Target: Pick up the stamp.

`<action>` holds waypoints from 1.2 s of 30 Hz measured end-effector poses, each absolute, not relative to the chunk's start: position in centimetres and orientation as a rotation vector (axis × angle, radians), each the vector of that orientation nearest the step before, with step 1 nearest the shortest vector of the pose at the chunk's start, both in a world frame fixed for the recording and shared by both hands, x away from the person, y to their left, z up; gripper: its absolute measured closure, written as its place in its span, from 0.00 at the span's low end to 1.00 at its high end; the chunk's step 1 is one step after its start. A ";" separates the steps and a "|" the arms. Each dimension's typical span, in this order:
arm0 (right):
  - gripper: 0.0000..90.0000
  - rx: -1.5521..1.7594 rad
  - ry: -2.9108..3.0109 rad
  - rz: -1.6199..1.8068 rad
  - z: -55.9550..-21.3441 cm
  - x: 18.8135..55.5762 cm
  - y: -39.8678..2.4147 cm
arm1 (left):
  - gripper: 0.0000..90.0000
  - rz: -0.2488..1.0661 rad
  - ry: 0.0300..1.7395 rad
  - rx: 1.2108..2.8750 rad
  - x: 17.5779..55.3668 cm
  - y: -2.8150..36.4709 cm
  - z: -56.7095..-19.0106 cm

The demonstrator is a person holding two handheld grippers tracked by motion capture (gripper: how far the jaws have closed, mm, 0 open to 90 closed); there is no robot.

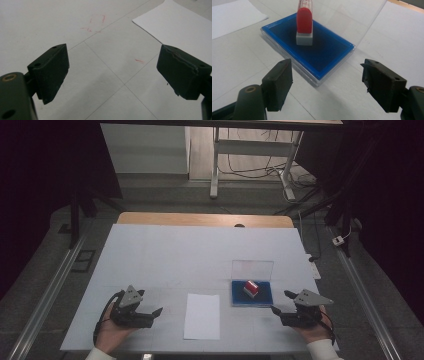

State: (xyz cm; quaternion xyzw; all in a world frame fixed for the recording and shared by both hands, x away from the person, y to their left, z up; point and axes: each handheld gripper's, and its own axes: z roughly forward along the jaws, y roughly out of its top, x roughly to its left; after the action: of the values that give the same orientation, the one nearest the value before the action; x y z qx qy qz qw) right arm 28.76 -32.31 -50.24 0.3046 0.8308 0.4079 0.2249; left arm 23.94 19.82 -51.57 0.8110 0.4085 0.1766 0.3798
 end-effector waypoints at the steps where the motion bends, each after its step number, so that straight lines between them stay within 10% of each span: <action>1: 0.27 0.836 2.295 1.128 -50.3 28.8 -32.3 | 0.13 0.451 1.044 2.070 24.0 19.8 -51.6; 36: 0.34 0.817 2.297 1.164 -46.9 29.3 -30.0 | 0.15 0.470 1.064 2.056 23.9 20.3 -51.3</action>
State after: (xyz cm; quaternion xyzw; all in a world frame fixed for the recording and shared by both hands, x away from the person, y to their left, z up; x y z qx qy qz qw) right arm 29.28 -29.99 -46.88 0.2952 0.8297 0.4206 0.2180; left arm 23.94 20.31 -51.26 0.8051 0.4167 0.1840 0.3800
